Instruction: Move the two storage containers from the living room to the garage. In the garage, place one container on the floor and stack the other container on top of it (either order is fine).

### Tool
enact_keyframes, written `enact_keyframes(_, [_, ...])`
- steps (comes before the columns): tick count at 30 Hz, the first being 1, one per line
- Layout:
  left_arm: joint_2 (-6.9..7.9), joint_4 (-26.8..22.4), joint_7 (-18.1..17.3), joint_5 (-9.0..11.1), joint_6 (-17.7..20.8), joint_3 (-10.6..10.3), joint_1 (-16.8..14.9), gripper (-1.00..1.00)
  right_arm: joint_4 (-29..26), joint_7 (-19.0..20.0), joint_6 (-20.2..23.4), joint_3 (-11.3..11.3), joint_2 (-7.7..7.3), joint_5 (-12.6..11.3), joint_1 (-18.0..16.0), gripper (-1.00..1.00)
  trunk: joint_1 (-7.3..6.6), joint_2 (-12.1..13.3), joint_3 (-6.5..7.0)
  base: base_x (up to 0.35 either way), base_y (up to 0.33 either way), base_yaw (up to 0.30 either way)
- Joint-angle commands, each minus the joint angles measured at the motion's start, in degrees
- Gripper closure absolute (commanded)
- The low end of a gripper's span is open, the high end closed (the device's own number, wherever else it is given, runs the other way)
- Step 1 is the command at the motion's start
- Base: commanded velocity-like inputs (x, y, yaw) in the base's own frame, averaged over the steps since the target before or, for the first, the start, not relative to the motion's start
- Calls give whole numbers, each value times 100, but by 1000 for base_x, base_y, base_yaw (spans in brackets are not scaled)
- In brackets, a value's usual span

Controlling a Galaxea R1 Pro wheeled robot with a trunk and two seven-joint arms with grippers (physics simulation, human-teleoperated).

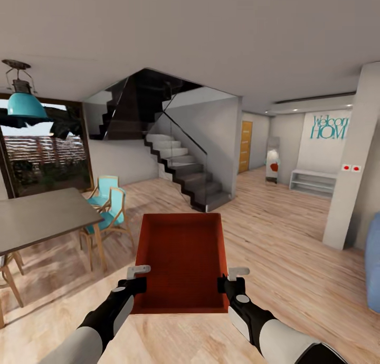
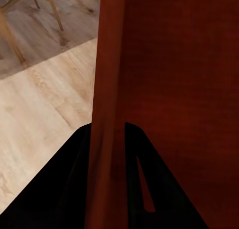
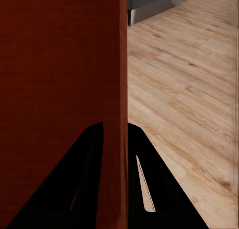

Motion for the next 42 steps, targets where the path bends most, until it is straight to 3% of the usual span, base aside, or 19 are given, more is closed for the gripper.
enact_keyframes(1, [48, -34, 76, -21, 36, 32, -2, 100, 518, 5, -25, -69, -150, -89, -3, 100, 5, -2, 2, 321, 110, -282])
enact_keyframes(42, [57, -32, 76, -21, 28, 32, -1, 100, 518, -2, -25, -69, -150, -89, -2, 100, 5, -2, 74, 321, 27, -283])
